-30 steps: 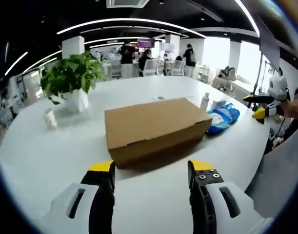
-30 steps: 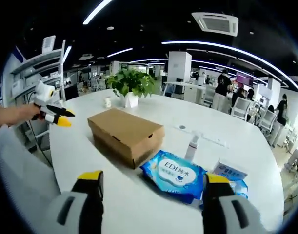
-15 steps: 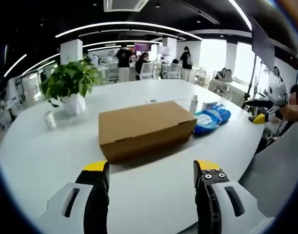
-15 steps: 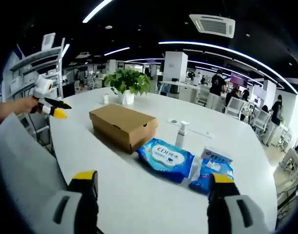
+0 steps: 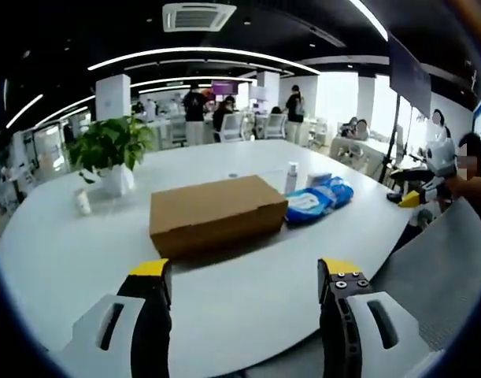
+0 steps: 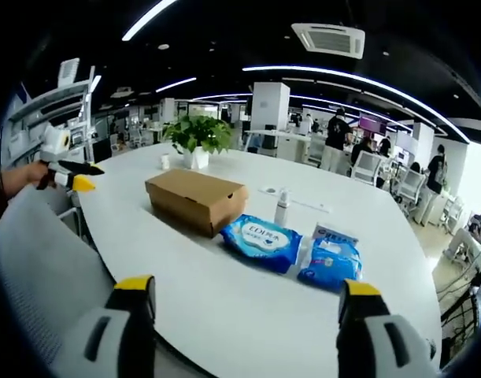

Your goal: Operate the shoe box by opening the lid, removing the specified soft item, and placing it in the target area until the item is outside and the box remains undamaged.

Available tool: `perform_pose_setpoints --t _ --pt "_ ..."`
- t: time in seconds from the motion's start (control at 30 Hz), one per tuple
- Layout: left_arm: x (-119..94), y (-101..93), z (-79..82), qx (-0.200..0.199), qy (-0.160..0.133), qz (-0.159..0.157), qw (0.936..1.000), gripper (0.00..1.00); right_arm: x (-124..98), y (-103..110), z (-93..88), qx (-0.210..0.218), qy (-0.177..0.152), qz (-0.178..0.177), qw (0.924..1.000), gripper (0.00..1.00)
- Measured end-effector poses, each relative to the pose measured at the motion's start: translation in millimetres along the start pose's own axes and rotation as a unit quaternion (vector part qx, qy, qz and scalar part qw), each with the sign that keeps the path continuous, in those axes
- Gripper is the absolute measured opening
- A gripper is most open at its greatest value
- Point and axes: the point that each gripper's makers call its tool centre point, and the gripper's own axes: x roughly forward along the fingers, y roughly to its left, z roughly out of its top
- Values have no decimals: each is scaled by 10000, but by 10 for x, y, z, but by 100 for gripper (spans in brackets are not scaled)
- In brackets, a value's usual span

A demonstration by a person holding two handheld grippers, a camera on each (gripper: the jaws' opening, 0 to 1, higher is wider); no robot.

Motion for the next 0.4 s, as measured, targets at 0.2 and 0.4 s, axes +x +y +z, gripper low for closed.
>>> perform_pose_setpoints --t 0.2,0.4 --pt "-154 -187 -17 -65 -33 38 10000 84 -145 71 -32 241 35 -74 9997 98" --pt "-183 -287 -169 -215 96 64 9997 87 -190 173 -83 347 72 -90 9993 99"
